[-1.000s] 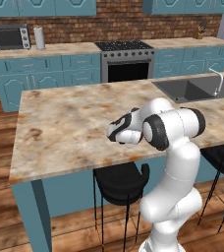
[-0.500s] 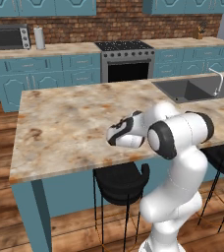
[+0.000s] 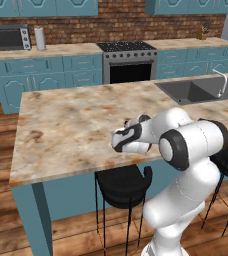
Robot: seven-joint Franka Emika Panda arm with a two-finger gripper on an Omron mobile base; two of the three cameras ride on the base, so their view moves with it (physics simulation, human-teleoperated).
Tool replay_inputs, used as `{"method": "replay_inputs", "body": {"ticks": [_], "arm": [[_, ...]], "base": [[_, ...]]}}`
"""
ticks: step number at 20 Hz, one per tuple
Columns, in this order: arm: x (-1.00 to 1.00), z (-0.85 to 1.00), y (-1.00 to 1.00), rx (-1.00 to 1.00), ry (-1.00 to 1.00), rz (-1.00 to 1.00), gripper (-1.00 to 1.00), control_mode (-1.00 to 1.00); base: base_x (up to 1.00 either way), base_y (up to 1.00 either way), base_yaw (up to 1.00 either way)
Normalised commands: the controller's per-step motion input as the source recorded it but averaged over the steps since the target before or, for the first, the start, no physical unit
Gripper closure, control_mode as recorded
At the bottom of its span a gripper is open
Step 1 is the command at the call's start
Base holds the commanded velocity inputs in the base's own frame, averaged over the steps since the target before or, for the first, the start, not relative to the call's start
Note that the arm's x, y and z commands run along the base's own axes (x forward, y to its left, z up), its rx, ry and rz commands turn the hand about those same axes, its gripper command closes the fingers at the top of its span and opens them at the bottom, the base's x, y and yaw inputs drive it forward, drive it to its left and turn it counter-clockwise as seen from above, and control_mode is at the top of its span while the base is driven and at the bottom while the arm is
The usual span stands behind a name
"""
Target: Place the large bottle from the dining counter next to the other large bottle outside the sink, and place the small bottle from the dining counter next to the other small bottle inside the sink.
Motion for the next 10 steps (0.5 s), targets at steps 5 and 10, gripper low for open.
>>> {"method": "replay_inputs", "body": {"ticks": [5,10], "arm": [[0.0,0.0,-0.03,0.04,0.0,0.0,1.0,1.0],[0.0,0.0,0.0,0.0,0.0,0.0,1.0,1.0]], "base": [[-0.06,0.0,0.0],[-0.67,0.0,0.0]]}}
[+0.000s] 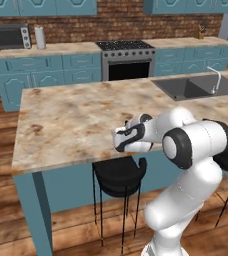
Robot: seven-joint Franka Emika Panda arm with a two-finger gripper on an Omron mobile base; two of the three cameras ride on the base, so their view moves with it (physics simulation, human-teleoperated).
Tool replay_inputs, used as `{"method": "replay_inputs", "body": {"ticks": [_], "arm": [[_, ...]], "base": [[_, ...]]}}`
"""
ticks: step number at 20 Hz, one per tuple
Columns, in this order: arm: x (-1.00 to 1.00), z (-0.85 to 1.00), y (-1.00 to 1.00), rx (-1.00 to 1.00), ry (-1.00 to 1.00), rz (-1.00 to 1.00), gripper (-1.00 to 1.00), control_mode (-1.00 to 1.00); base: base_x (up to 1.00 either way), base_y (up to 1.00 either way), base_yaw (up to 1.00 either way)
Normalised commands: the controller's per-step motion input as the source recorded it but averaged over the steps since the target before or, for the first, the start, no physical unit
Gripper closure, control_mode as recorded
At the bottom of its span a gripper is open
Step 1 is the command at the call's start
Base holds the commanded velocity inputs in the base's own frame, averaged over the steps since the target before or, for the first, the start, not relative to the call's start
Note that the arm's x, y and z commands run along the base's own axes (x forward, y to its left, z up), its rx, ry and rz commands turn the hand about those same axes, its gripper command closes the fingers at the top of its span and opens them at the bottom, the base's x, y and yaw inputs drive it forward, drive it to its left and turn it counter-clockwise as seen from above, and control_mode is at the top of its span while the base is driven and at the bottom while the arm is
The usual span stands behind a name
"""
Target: Place the large bottle from the dining counter next to the other large bottle outside the sink, and place the small bottle from the dining counter next to the other small bottle inside the sink.
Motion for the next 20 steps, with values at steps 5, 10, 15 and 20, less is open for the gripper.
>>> {"method": "replay_inputs", "body": {"ticks": [5,10,15,20], "arm": [[0.0,0.0,0.0,0.0,0.0,0.0,1.0,1.0],[0.0,0.0,0.0,0.0,0.0,0.0,1.0,1.0],[0.0,0.0,0.0,0.0,0.0,0.0,1.0,1.0],[0.0,0.0,0.0,0.0,0.0,0.0,1.0,1.0]], "base": [[-0.27,0.07,0.0],[0.03,0.77,0.0],[0.05,1.0,0.0],[0.12,1.0,0.0]]}}
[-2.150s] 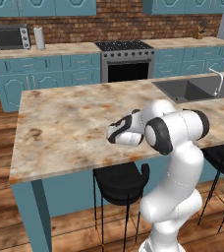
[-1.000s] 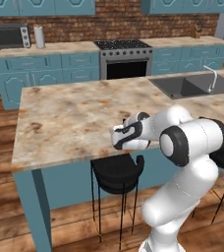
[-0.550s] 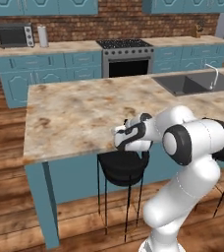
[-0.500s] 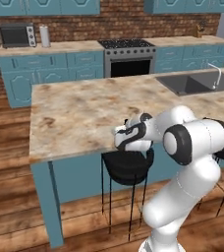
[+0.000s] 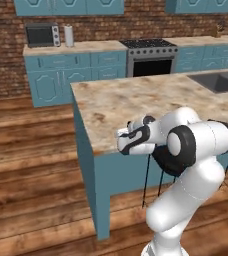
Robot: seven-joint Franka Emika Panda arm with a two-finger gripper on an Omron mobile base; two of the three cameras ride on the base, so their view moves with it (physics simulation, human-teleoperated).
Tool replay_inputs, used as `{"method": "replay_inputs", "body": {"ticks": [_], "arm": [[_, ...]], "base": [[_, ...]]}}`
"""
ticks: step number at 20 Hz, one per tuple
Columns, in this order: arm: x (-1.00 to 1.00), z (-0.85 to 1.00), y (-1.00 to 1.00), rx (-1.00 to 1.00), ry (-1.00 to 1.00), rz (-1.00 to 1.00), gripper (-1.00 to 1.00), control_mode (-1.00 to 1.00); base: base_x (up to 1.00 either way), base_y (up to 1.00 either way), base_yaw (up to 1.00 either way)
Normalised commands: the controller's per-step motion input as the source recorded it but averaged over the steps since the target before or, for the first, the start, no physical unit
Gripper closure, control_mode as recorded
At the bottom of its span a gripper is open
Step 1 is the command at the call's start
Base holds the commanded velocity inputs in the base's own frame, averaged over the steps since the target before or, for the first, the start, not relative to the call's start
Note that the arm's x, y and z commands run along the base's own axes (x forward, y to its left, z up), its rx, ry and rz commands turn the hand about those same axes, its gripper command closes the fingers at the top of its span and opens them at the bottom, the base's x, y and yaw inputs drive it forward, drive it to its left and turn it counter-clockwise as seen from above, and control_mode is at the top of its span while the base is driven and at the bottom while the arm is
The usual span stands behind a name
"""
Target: Place the large bottle from the dining counter next to the other large bottle outside the sink, and place the small bottle from the dining counter next to the other small bottle inside the sink.
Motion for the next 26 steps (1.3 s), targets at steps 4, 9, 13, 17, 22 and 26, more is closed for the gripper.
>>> {"method": "replay_inputs", "body": {"ticks": [4,9,13,17,22,26], "arm": [[0.0,0.0,0.0,0.0,0.0,0.0,1.0,1.0],[0.0,0.0,0.0,0.0,0.0,0.0,1.0,1.0],[0.0,0.0,0.0,0.0,0.0,0.0,1.0,1.0],[0.0,0.0,0.0,0.0,0.0,0.0,1.0,1.0],[0.0,0.0,0.0,0.0,0.0,0.0,1.0,1.0],[0.0,0.0,0.0,0.0,0.0,0.0,1.0,1.0]], "base": [[0.17,1.0,0.0],[0.24,1.0,0.0],[0.32,1.0,0.0],[0.66,0.75,0.0],[0.89,0.42,-0.01],[1.0,0.21,-0.04]]}}
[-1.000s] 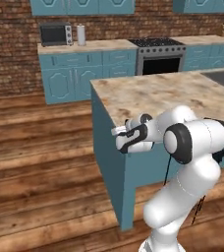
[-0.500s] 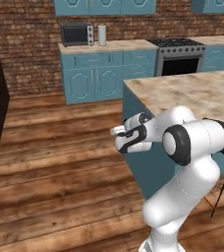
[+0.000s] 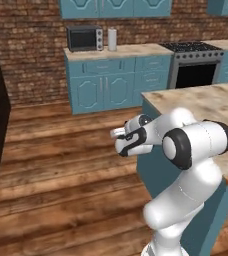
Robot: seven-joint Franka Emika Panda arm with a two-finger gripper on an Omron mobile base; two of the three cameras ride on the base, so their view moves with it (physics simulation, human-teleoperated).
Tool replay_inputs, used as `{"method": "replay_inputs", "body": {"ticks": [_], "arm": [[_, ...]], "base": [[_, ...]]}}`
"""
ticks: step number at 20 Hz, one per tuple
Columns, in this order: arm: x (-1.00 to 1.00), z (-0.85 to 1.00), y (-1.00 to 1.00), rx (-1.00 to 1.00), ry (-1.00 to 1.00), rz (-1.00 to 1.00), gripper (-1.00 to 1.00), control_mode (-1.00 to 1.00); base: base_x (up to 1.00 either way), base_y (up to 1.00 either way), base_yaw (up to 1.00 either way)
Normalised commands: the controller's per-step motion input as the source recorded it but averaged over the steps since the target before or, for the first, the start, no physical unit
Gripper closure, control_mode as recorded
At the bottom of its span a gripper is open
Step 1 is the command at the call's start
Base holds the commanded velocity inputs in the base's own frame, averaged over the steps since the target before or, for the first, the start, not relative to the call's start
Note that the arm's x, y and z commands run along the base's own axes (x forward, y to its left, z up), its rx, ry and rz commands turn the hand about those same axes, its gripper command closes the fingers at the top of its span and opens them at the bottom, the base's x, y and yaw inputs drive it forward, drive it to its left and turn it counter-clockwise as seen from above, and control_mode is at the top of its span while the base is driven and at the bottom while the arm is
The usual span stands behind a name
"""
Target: Place the large bottle from the dining counter next to the other large bottle outside the sink, and place the small bottle from the dining counter next to the other small bottle inside the sink.
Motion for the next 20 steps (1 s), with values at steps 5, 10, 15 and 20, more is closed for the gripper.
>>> {"method": "replay_inputs", "body": {"ticks": [5,10,15,20], "arm": [[0.0,0.0,0.0,0.0,0.0,0.0,1.0,1.0],[0.0,0.0,0.0,0.0,0.0,0.0,1.0,1.0],[0.0,0.0,0.0,0.0,0.0,0.0,1.0,1.0],[0.0,0.0,0.0,0.0,0.0,0.0,1.0,1.0]], "base": [[1.0,0.21,-0.05],[1.0,0.34,-0.05],[0.97,0.28,-0.05],[0.9,0.31,-0.11]]}}
